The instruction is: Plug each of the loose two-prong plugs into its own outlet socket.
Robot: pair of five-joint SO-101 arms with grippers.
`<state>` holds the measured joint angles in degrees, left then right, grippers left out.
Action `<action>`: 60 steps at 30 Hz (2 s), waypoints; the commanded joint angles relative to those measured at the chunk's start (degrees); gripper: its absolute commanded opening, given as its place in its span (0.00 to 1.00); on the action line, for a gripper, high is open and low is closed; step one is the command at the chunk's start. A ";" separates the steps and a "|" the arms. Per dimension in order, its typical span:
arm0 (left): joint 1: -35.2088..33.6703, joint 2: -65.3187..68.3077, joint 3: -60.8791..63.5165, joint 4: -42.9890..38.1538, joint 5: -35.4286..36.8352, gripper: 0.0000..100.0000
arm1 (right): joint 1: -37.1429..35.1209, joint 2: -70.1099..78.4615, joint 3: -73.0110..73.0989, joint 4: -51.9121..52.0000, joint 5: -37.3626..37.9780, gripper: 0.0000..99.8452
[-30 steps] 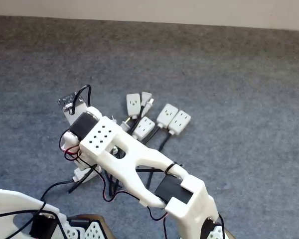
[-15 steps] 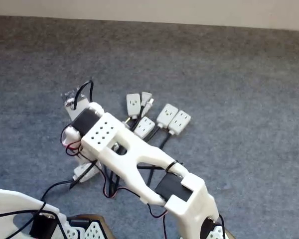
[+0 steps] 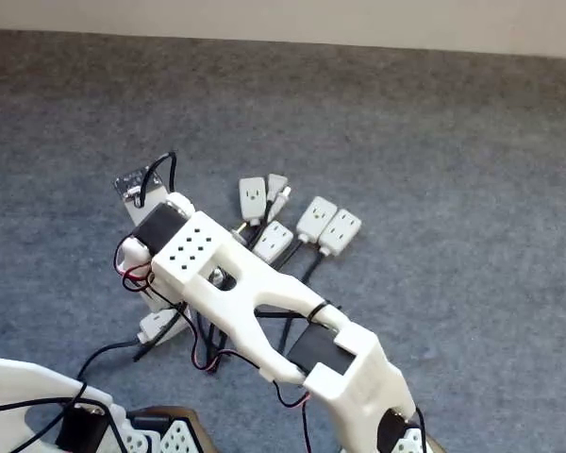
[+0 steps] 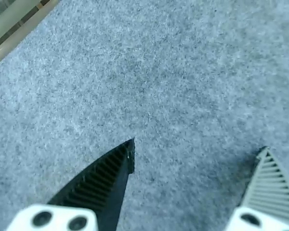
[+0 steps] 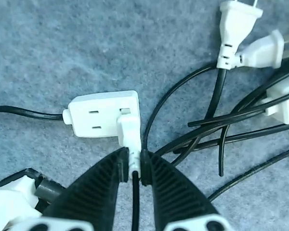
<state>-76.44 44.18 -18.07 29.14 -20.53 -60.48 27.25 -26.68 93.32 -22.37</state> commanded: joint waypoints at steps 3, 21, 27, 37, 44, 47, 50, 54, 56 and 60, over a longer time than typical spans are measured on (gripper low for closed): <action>-0.75 -0.31 -1.63 0.18 0.18 0.35 | 0.48 0.66 -1.80 -0.31 0.26 0.01; 6.37 -5.23 -14.99 30.33 -0.18 0.35 | -3.21 11.21 -10.68 2.15 4.40 0.01; 14.81 -9.63 -24.66 47.74 -1.93 0.35 | -4.00 10.51 -22.29 7.52 7.30 0.15; 28.44 -10.95 -41.01 71.91 -5.45 0.35 | 3.38 -1.98 -33.71 7.69 19.87 0.35; 33.45 -18.95 -39.60 72.62 -5.36 0.35 | 19.03 -22.37 -23.96 7.78 21.54 0.35; 36.35 -27.56 -29.49 72.70 -8.00 0.35 | 23.78 -30.64 -12.70 7.60 22.59 0.35; 40.31 -38.90 -14.46 72.70 -13.01 0.35 | 27.03 -40.48 -0.75 6.29 24.18 0.35; 46.29 -55.96 7.25 72.62 -19.69 0.35 | 30.90 -55.25 20.79 -0.75 25.32 0.35; 48.48 -63.96 17.54 72.53 -23.82 0.35 | 32.57 -61.32 34.15 -5.93 26.99 0.35; 49.80 -75.82 38.90 71.03 -33.76 0.35 | 37.67 -70.99 62.46 -19.56 27.69 0.35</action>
<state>-28.35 -18.95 0.57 101.41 -45.85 -27.60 -33.41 7.60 86.64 4.18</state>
